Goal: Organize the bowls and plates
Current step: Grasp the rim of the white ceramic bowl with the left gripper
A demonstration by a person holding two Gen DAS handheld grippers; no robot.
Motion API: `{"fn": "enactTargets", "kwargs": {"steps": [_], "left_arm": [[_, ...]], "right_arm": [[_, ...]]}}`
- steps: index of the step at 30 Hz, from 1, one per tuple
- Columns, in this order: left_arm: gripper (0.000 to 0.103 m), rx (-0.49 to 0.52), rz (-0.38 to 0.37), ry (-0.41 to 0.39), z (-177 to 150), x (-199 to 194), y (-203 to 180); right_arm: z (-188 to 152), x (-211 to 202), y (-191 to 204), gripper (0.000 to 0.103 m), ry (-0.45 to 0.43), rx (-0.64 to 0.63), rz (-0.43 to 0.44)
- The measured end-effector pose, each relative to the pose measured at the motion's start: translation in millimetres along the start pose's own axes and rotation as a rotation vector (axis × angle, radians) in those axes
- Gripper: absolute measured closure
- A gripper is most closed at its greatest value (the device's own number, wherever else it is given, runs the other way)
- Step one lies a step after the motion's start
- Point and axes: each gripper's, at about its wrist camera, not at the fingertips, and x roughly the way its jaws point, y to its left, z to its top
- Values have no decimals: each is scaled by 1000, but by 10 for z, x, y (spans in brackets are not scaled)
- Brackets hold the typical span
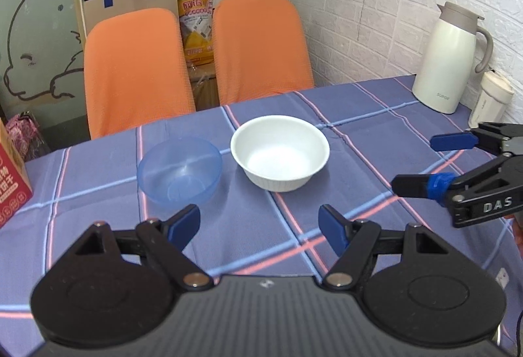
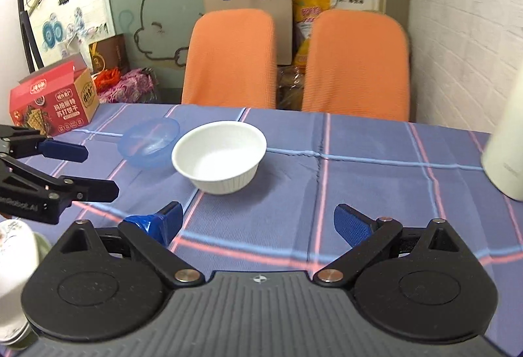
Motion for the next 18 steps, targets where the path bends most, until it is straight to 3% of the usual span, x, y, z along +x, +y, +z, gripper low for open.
{"fn": "enactTargets", "kwargs": {"steps": [6, 11, 18], "left_arm": [[30, 44, 21, -10, 397, 388, 73], [30, 64, -91, 35, 803, 845, 172], [30, 180, -148, 131, 933, 1392, 103]], "right_arm": [[55, 448, -54, 16, 63, 3, 66], [109, 645, -10, 16, 88, -21, 93], [160, 773, 27, 16, 102, -73, 88]]}}
